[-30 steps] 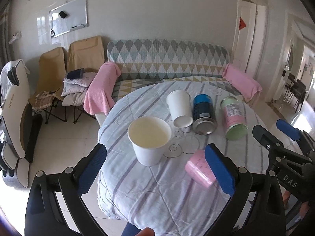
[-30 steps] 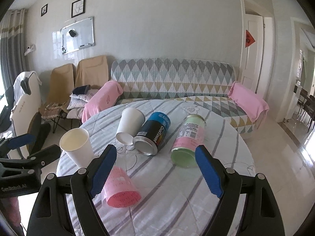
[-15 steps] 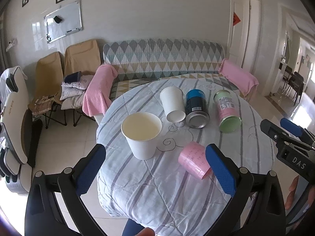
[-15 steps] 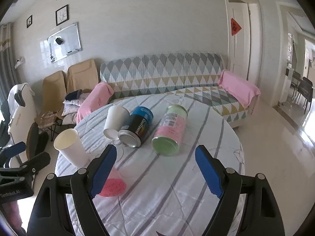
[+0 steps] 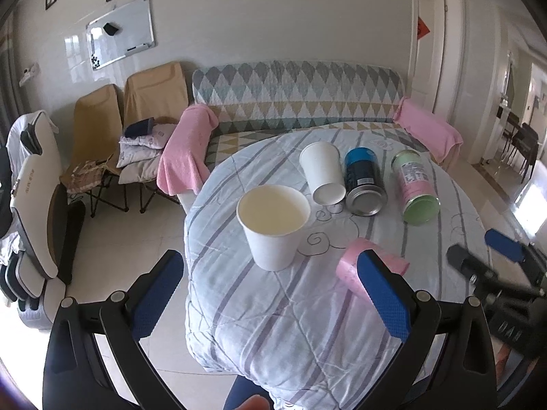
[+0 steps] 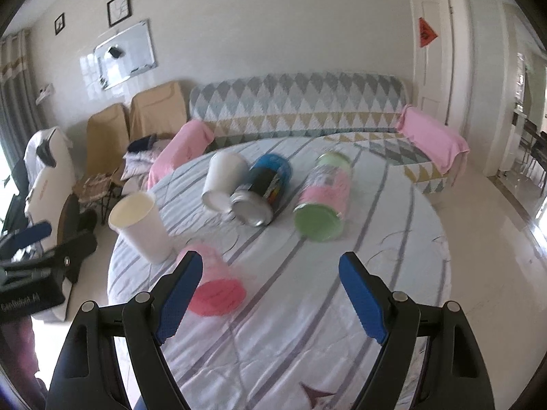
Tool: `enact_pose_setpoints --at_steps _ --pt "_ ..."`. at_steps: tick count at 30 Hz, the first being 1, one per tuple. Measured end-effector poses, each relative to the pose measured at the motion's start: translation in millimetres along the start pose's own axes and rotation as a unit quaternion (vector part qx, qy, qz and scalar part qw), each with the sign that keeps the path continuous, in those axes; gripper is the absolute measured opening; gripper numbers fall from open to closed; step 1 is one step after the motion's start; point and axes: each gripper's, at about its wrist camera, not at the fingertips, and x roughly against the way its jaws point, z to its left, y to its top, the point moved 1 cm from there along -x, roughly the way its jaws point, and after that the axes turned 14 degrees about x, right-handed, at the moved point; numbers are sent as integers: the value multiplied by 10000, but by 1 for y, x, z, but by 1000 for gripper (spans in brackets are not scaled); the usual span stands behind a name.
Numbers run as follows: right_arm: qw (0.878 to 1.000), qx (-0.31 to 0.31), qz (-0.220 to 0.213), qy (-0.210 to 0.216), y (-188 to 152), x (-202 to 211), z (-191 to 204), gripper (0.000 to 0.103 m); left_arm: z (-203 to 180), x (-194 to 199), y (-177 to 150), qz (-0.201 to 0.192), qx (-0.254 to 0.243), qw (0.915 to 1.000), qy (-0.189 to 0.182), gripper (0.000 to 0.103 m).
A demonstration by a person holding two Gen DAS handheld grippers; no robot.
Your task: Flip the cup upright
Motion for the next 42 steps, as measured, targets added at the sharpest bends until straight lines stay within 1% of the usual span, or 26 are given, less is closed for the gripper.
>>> enact_pose_setpoints --at_steps 3,6,11,13,16,21,24,28,31,33,42 --pt "9998 126 87 93 -3 -6 11 83 2 -3 -1 64 -33 10000 -10 103" --pt "9997 185 67 113 -3 -5 15 83 1 -5 -3 122 -116 9999 -18 103" --pt "9998 156 -63 -78 -3 4 9 83 -7 -4 -7 184 -126 9996 -174 103" --pt "9998 105 -132 -89 -3 8 7 83 -10 0 -9 99 -119 9996 -247 103" --pt "9993 78 -345 -151 -2 16 6 83 -15 9 -12 -146 -100 9994 -296 103" --pt "9962 118 -738 -451 0 32 6 83 -21 23 -16 -574 -97 9980 -263 103" --pt "9930 145 -994 -626 0 43 6 83 -24 32 -20 -892 -47 9956 -284 103" --pt "9878 210 -1278 -861 -2 56 6 83 -29 39 -25 -1135 -101 9928 -371 103" --pt "9858 179 -1409 -898 -4 62 4 83 -32 43 -29 -1240 -80 9909 -508 103" --pt "9842 152 -1478 -965 -7 65 1 83 -35 43 -31 -1225 -112 9906 -598 103" --pt "9808 69 -1634 -1063 -11 75 -5 83 -48 47 -39 -1396 -373 9878 -574 103"
